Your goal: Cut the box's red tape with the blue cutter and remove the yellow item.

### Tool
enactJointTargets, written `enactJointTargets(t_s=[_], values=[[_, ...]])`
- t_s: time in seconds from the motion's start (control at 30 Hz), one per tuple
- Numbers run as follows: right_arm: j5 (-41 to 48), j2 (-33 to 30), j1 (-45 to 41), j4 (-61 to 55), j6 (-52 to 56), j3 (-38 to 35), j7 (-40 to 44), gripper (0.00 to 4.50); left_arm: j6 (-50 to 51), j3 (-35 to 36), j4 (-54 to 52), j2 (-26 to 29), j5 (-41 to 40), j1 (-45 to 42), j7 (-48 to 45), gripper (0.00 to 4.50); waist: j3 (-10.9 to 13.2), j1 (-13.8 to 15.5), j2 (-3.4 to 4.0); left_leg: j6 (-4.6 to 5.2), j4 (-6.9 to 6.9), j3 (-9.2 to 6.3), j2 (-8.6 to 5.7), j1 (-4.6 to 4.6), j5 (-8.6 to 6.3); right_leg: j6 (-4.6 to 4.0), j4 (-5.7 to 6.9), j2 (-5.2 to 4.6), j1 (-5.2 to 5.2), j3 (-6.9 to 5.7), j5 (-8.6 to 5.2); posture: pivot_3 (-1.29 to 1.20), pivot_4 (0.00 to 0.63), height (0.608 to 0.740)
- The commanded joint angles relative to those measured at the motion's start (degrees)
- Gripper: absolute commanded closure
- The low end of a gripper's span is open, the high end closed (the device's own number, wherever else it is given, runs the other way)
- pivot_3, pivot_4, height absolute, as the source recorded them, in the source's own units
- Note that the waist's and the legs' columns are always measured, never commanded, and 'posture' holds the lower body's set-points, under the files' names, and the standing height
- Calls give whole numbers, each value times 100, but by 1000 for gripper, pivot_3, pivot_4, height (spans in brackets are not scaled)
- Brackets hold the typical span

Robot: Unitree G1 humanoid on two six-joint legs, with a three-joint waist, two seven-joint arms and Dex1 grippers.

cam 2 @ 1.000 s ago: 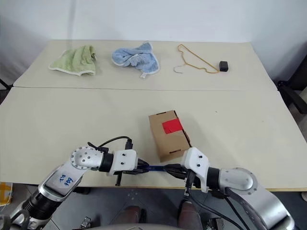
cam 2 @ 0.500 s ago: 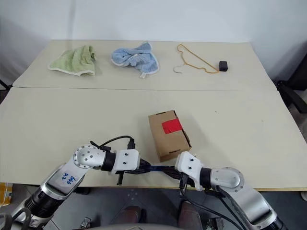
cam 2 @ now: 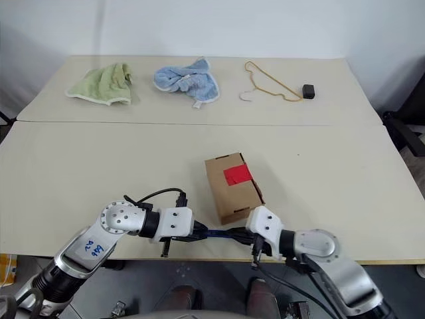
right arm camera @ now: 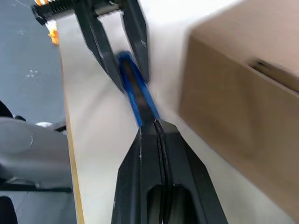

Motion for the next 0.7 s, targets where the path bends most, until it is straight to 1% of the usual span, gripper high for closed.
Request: enactJointTargets(t_s=[0.03, 0.13, 0.37, 0.7], values=[[73, -188, 135, -142, -85, -247, 196, 4489, 10, -67, -169, -6, 46, 7, 25, 4037, 0, -1, 0, 0, 0, 0, 0, 0, 0, 0, 0, 0, 0, 0, 0, 0, 150, 740], [-41, -196, 161, -30, -169, -198, 248, 4489, -6, -72, -172, -2, 41, 13, 9, 4037, 0, -2, 0, 0, 0, 1, 0, 0, 0, 0, 1, 0, 0, 0, 0, 0, 150, 740], [-212, 63, 1, 132, -216, 82, 238, 4489, 32, -66, -209, 2, 41, -11, 0, 4037, 0, -3, 0, -1, 1, 1, 1, 3, 1, 1, 2, 0, 1, 0, 0, 0, 150, 740], [-273, 341, -305, 105, 109, 465, 150, 4489, 176, -54, -330, 3, 32, -40, 17, 4037, 0, -4, 0, -1, 2, 0, 0, 2, 1, 0, 4, 0, 1, 0, 0, 0, 150, 740]])
